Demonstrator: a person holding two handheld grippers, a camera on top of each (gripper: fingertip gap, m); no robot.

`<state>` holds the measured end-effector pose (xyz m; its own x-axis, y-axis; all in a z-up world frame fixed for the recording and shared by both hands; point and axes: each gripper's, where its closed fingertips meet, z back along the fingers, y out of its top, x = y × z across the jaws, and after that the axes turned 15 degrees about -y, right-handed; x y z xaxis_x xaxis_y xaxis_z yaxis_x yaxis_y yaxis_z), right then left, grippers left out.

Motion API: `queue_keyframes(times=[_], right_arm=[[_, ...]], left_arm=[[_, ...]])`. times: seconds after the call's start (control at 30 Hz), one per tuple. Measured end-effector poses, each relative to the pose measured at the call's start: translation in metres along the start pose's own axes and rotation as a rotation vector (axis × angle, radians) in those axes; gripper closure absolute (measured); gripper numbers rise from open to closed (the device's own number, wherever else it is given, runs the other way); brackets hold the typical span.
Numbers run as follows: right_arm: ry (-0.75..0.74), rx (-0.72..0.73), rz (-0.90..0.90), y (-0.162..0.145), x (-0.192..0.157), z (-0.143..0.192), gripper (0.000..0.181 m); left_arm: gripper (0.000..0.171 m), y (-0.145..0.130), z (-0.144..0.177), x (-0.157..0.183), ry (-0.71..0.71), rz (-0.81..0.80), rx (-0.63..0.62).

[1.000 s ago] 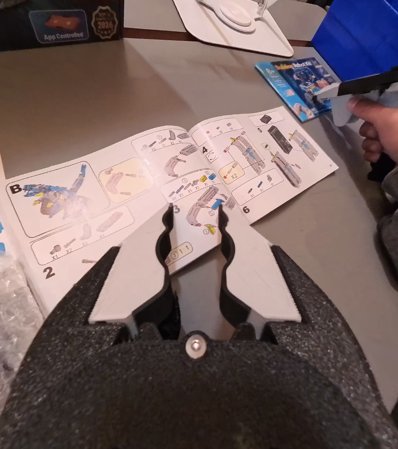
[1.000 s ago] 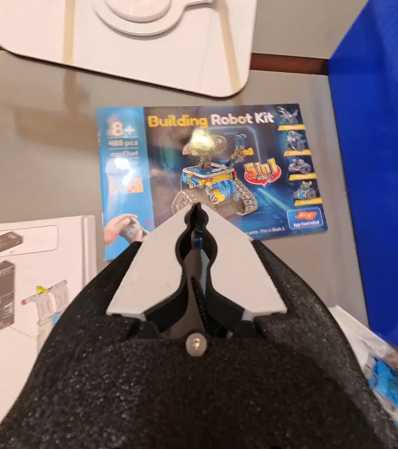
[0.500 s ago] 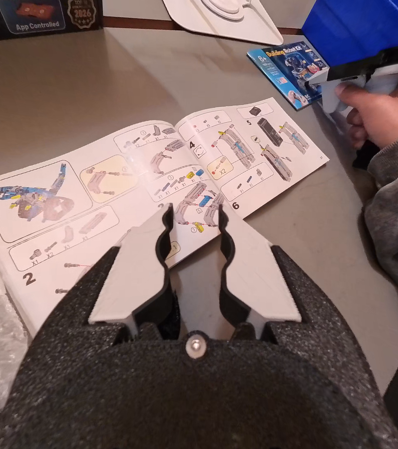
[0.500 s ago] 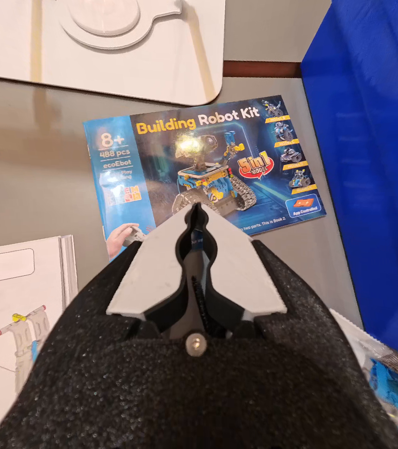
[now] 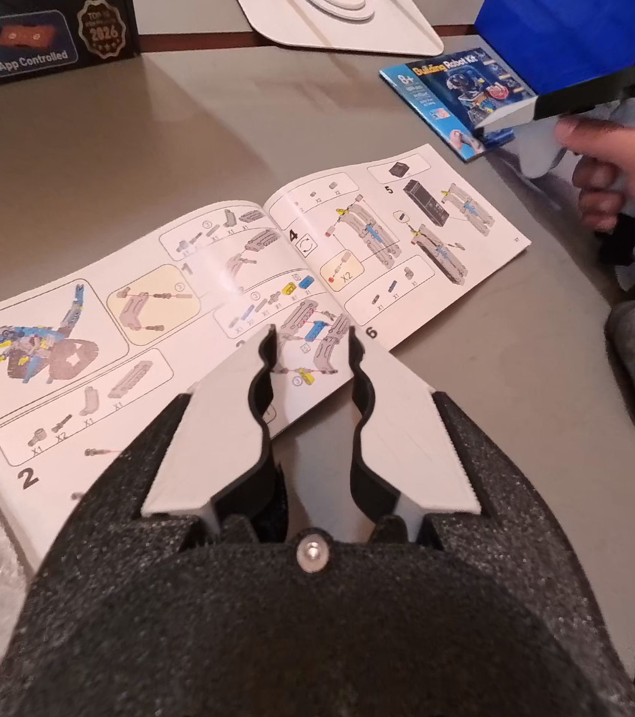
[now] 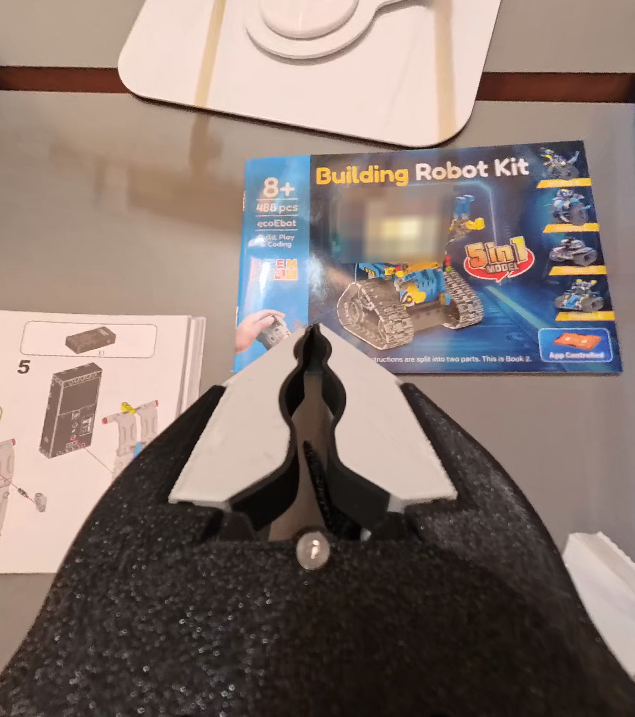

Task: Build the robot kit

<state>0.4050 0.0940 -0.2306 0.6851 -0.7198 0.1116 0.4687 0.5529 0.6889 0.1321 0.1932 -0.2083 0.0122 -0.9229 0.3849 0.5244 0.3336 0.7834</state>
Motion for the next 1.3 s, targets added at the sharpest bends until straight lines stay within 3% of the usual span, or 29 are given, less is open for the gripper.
queue_keyframes(times=[0.13,0.37,0.47,0.57,0.7,0.77,0.83,0.97,1.07,1.23,1.3], right_arm=[[0.084,-0.002,-0.010,0.004,-0.021,-0.001,0.181],[0.095,-0.007,-0.012,0.008,-0.023,-0.004,0.181],[0.012,0.019,-0.018,0.012,0.003,0.003,0.181],[-0.065,0.086,-0.075,0.023,0.038,0.012,0.162],[-0.073,0.056,-0.026,0.015,0.040,0.002,0.170],[-0.089,0.042,0.027,0.012,0.032,-0.002,0.181],[-0.052,0.012,0.041,0.005,0.017,-0.007,0.181],[0.036,0.000,0.034,0.004,-0.002,-0.004,0.181],[0.098,-0.003,-0.005,0.004,-0.009,-0.003,0.181],[0.168,-0.030,-0.064,0.004,-0.009,-0.003,0.181],[0.173,-0.035,-0.069,0.004,-0.008,-0.003,0.181]], left_arm=[[0.135,0.004,0.010,-0.010,0.048,-0.012,0.023],[0.135,0.002,0.007,-0.009,0.032,-0.006,0.013],[0.135,0.007,0.004,0.000,-0.007,-0.006,0.031],[0.130,0.026,-0.008,0.027,-0.176,0.105,0.078],[0.128,0.076,-0.045,0.060,-0.357,0.192,0.036],[0.124,0.092,-0.081,0.061,-0.345,0.177,-0.064],[0.122,0.104,-0.119,0.059,-0.333,0.171,-0.155],[0.115,0.106,-0.184,0.035,-0.245,0.254,-0.267],[0.113,0.116,-0.207,0.037,-0.262,0.334,-0.206],[0.110,0.113,-0.227,0.042,-0.238,0.340,-0.224],[0.100,0.117,-0.229,0.048,-0.250,0.366,-0.222]])
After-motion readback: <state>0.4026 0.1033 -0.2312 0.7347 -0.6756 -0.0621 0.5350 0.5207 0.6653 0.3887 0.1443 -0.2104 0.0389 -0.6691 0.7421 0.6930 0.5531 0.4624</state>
